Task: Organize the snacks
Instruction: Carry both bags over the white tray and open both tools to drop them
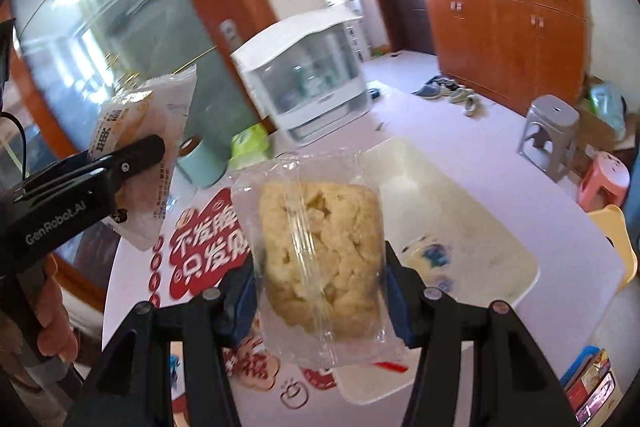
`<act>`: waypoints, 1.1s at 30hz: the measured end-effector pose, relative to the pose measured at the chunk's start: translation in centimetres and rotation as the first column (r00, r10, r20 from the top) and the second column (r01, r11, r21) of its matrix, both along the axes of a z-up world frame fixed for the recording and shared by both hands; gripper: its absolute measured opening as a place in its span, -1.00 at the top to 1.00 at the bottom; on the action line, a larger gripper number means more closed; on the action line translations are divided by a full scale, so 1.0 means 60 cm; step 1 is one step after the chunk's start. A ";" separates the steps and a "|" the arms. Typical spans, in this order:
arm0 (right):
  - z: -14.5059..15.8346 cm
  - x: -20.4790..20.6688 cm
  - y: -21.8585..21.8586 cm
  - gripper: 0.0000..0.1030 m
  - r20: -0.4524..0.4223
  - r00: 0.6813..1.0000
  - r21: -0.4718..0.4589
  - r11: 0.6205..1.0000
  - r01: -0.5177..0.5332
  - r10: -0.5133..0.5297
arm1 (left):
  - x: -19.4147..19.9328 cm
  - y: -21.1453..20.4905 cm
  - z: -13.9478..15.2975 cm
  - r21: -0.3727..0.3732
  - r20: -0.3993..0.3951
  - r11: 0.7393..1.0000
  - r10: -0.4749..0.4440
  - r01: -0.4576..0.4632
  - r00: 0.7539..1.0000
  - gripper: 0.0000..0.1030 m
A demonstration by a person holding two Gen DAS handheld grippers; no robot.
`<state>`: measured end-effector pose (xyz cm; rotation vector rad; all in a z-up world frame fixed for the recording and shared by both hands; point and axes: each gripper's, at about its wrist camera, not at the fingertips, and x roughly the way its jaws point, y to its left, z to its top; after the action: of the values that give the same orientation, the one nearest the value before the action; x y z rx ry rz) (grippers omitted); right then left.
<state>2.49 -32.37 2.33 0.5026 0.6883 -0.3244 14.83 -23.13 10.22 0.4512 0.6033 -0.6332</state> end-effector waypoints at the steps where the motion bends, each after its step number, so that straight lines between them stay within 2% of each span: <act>1: -0.002 0.000 -0.005 -0.06 0.001 1.000 0.002 1.000 0.008 -0.008 | 0.006 -0.020 -0.008 0.014 0.002 1.000 -0.005 0.005 1.000 -0.18; 5: -0.015 0.008 -0.038 -0.06 -0.011 0.999 0.018 0.999 0.051 -0.051 | 0.024 -0.067 -0.044 0.056 -0.004 0.998 -0.002 0.002 1.000 -0.18; 9: -0.040 0.011 -0.061 -0.07 -0.042 0.997 0.036 0.997 0.069 -0.067 | 0.045 -0.109 -0.096 0.095 -0.065 0.995 0.012 -0.006 0.998 -0.18; 16: -0.093 0.027 -0.088 -0.07 -0.129 0.990 0.066 0.995 0.070 -0.061 | 0.076 -0.161 -0.191 0.161 -0.167 0.987 0.036 -0.009 0.985 -0.18; 22: -0.128 0.038 -0.104 -0.07 -0.185 0.982 0.091 0.994 0.056 -0.038 | 0.087 -0.191 -0.241 0.198 -0.211 0.980 0.041 0.001 0.977 -0.21; 23: -0.130 0.040 -0.105 -0.07 -0.190 0.981 0.093 0.994 0.055 -0.037 | 0.088 -0.194 -0.246 0.204 -0.216 0.979 0.044 0.001 0.975 -0.25; 26: -0.142 0.048 -0.111 -0.07 -0.220 0.975 0.091 0.994 0.053 -0.032 | 0.092 -0.200 -0.261 0.233 -0.208 0.972 0.069 -0.019 0.976 -0.60; 28: -0.149 0.051 -0.113 -0.11 -0.234 0.972 0.102 0.994 0.045 -0.020 | 0.093 -0.200 -0.263 0.246 -0.181 0.969 0.078 -0.032 0.980 -0.61; 30: -0.152 0.054 -0.112 -0.22 -0.249 0.968 0.095 0.995 0.042 -0.017 | 0.093 -0.200 -0.263 0.258 -0.162 0.965 0.082 -0.038 0.983 -0.70; 33: -0.157 0.057 -0.111 -0.25 -0.266 0.964 0.077 0.996 0.040 -0.018 | 0.090 -0.196 -0.256 0.258 -0.151 0.965 0.083 -0.041 0.985 -0.71</act>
<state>5.92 -39.02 -7.09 0.5526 0.9581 -0.3967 20.22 -34.86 -5.12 0.6224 0.8549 -0.5369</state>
